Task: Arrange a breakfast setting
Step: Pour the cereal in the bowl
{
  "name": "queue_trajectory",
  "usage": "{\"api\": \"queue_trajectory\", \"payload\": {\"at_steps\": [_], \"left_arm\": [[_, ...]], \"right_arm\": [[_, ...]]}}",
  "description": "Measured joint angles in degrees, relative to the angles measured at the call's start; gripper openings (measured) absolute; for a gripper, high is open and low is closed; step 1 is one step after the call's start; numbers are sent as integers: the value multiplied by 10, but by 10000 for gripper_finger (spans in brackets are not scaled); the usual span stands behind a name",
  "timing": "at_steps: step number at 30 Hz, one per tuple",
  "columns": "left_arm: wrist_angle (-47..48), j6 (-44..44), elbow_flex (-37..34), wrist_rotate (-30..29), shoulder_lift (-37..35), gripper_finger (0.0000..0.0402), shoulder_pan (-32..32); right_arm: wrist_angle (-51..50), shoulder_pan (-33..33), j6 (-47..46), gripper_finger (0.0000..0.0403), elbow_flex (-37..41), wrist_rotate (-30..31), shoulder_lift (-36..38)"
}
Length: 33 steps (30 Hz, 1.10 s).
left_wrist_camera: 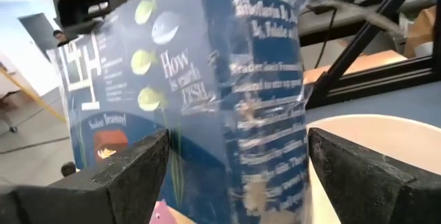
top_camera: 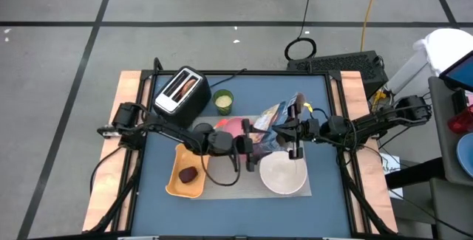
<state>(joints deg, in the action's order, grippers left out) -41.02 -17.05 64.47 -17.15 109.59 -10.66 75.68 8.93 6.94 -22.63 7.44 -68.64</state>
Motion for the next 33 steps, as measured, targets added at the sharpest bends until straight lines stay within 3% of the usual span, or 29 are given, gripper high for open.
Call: {"api": "queue_trajectory", "payload": {"at_steps": [18, 22, 33], "left_arm": [[10, 33, -1, -9, 0, 342, 4], [10, 35, -1, -11, 0, 307, 4], [5, 33, -2, -16, -4, 155, 4]], "right_arm": [[3, 0, 0, 2, 0, 0, 0], [4, 0, 0, 2, 0, 0, 0], [26, 0, -2, 2, 0, -1, 0]]}}
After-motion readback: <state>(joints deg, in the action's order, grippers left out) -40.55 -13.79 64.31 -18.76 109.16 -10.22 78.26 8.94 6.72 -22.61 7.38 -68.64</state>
